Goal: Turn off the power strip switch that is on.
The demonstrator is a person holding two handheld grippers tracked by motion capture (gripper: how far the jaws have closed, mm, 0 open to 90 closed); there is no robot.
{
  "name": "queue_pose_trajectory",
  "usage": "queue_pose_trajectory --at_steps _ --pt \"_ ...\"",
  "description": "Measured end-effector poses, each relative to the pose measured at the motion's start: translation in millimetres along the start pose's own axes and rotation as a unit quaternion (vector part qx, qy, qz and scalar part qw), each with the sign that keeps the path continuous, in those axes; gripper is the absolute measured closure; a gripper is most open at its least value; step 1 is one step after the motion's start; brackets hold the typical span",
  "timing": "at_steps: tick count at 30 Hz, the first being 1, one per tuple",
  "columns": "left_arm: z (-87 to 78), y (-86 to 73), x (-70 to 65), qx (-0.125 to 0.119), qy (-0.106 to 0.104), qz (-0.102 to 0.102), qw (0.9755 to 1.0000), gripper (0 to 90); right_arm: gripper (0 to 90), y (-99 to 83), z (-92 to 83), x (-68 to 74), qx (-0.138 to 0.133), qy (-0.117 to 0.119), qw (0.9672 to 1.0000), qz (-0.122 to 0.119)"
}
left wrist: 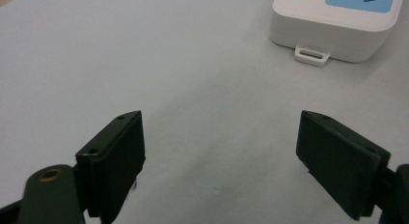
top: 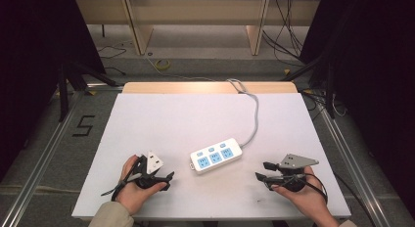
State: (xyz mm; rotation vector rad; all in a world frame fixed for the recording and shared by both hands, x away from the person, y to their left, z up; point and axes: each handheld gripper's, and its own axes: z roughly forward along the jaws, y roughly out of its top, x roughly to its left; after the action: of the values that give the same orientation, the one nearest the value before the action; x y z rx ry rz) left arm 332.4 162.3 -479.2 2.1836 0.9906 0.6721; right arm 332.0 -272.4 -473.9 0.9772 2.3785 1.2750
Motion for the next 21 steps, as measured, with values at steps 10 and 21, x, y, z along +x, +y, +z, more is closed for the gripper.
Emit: queue_pose_trajectory --at_steps 10,21 --pt "-0.4 -1.6 1.9 -0.003 0.005 -0.008 0.9999 17.2 68.8 5.9 -3.2 4.1 0.011 0.005 0.9998 -0.017" --pt "0.2 -1.6 3.0 -0.004 0.01 -0.011 0.9999 17.1 90.0 12.7 -7.7 7.8 0.025 -0.001 0.9991 -0.035"
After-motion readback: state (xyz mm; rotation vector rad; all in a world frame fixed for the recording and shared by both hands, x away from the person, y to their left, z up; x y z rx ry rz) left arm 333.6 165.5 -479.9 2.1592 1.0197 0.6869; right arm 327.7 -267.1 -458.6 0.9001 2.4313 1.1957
